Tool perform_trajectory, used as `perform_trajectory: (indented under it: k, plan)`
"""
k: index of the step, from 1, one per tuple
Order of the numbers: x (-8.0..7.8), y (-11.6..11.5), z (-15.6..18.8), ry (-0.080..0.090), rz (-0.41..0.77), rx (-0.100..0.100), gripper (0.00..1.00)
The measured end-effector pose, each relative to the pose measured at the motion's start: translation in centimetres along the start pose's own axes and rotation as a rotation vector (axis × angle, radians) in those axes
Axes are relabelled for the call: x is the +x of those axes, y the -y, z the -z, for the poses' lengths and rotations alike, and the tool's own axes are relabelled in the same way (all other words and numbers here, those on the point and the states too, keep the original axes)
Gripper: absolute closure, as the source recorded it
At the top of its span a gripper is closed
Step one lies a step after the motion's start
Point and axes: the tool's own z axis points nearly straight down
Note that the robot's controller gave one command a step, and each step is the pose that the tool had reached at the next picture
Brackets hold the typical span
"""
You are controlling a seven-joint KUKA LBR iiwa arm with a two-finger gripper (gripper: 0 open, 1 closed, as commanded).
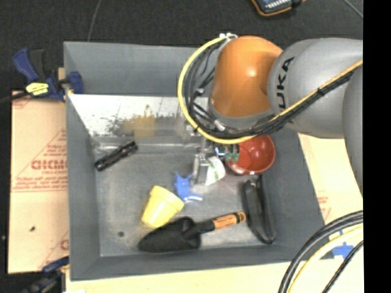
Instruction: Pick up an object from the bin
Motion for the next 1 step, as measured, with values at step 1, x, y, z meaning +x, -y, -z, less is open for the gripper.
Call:
perform_trajectory:
  k: [1]
  plan:
    - [-2.21, 3.85, -10.88, 0.001, 0.397, 0.001, 0.00]
